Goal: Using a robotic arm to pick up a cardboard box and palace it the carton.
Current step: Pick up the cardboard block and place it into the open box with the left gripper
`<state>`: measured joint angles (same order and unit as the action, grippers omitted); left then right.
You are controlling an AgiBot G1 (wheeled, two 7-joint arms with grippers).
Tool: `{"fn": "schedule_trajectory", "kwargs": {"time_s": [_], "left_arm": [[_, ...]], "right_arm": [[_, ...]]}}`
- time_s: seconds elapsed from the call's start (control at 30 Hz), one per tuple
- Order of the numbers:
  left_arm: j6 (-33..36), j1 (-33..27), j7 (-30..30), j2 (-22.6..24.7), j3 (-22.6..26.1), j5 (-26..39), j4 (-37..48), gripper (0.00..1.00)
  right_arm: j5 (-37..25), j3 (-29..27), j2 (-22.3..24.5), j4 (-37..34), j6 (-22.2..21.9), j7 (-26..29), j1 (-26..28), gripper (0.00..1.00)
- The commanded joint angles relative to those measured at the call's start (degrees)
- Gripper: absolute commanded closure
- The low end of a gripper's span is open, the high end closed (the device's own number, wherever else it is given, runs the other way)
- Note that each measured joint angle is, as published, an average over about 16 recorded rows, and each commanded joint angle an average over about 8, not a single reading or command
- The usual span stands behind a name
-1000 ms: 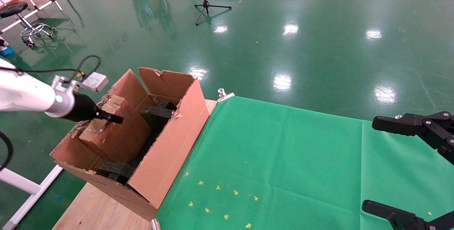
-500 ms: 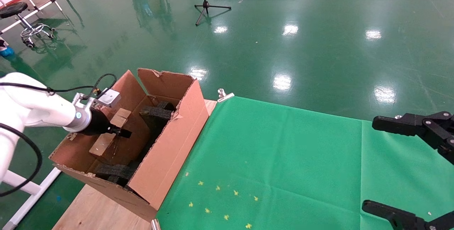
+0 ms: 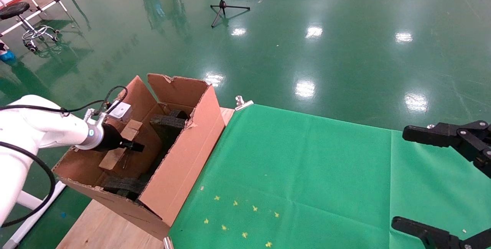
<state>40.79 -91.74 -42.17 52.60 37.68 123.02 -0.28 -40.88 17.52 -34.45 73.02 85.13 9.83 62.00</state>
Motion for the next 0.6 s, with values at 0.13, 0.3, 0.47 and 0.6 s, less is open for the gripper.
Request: {"fn": "schedule_trajectory", "kwargs": {"time_s": [0.13, 0.3, 0.47, 0.6], "left_arm": [[-0.57, 0.24, 0.03, -0.18, -0.16, -0.22, 0.0, 0.0], [-0.92, 0.21, 0.4, -0.57, -0.16, -0.22, -0.3, 0.0], [-0.41, -0.22, 1.87, -1.3, -0.81, -1.18, -1.85, 0.0], [1.19, -0.91, 4.27, -2.6, -1.93, -2.92, -4.7, 0.0]], "right_arm": [[0.0, 0.01, 0.0, -0.01, 0.0, -0.01, 0.0, 0.0], [0.01, 0.02, 0.0, -0.02, 0.0, -0.01, 0.01, 0.0], [0.02, 0.03, 0.01, -0.03, 0.0, -0.02, 0.02, 0.0], [0.02, 0.04, 0.01, -0.03, 0.0, -0.03, 0.02, 0.0]]}}
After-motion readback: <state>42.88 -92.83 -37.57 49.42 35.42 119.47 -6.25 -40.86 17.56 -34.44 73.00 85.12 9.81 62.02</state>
